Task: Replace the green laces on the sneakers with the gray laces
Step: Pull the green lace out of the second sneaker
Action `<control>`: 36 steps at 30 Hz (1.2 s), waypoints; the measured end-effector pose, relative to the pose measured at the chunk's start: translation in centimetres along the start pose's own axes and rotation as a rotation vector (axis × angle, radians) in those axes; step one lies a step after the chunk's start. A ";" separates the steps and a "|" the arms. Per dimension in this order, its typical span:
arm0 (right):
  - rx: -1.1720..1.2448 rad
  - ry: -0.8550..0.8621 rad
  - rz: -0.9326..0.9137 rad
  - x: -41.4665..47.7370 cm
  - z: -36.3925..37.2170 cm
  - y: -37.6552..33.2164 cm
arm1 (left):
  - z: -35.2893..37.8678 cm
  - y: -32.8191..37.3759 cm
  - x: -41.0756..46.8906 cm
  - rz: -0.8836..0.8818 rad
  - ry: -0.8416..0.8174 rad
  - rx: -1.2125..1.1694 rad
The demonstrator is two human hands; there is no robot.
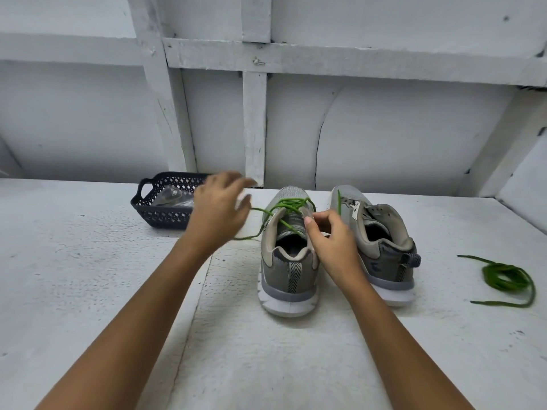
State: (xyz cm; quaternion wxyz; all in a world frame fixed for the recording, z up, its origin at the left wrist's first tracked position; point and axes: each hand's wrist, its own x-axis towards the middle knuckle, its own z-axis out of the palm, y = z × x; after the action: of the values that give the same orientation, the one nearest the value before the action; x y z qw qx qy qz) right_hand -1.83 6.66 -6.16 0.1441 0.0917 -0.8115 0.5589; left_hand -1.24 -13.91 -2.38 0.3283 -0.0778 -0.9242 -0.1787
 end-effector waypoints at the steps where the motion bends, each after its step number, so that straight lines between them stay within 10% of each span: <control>1: 0.001 -0.002 0.002 0.0 0.0 0.0 | 0.2 0.4 -0.2 0.082 -0.090 -0.003; 20: -0.372 -0.243 -0.020 4.8 -2.4 -3.6 | -0.4 0.9 2.4 -0.116 -0.212 0.300; 28: -0.781 -0.420 -0.105 6.4 -1.6 -5.1 | 1.4 3.0 2.4 0.001 -0.510 0.025; 36: -0.642 -0.436 -0.156 3.3 -3.9 -6.7 | 0.7 3.8 -0.2 -0.061 -0.253 -0.284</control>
State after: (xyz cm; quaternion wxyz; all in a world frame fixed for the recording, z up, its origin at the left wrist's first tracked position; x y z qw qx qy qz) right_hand -2.38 7.89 2.16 0.0317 0.2197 -0.9471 0.2317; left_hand -0.51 -10.12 -1.92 0.1899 -0.1171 -0.9255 -0.3060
